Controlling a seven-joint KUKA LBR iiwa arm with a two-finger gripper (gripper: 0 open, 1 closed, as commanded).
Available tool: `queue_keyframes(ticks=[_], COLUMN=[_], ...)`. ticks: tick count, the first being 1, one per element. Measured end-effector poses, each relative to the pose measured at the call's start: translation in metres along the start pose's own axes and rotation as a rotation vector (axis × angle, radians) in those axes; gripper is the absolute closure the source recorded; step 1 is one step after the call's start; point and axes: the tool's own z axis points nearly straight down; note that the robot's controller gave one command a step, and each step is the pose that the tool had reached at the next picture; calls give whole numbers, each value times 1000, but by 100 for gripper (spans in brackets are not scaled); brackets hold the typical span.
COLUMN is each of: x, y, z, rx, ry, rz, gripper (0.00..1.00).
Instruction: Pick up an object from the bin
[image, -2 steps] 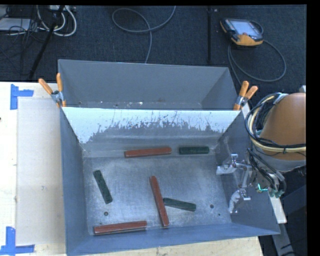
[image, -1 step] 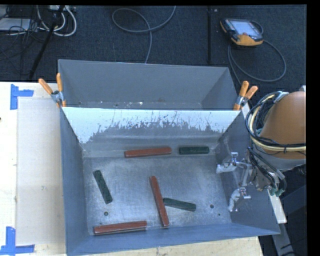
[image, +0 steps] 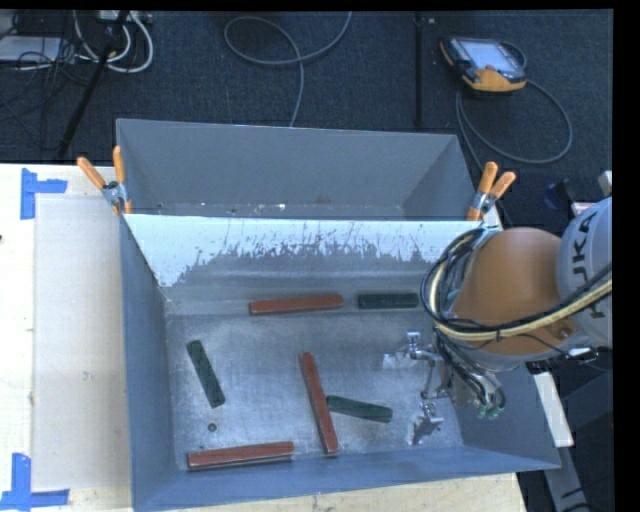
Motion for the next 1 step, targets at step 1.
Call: queue_keyframes(ticks=[1], x=[-5], y=[13], z=[20], rx=[-1], ry=[6], rz=[-13], gripper=[0])
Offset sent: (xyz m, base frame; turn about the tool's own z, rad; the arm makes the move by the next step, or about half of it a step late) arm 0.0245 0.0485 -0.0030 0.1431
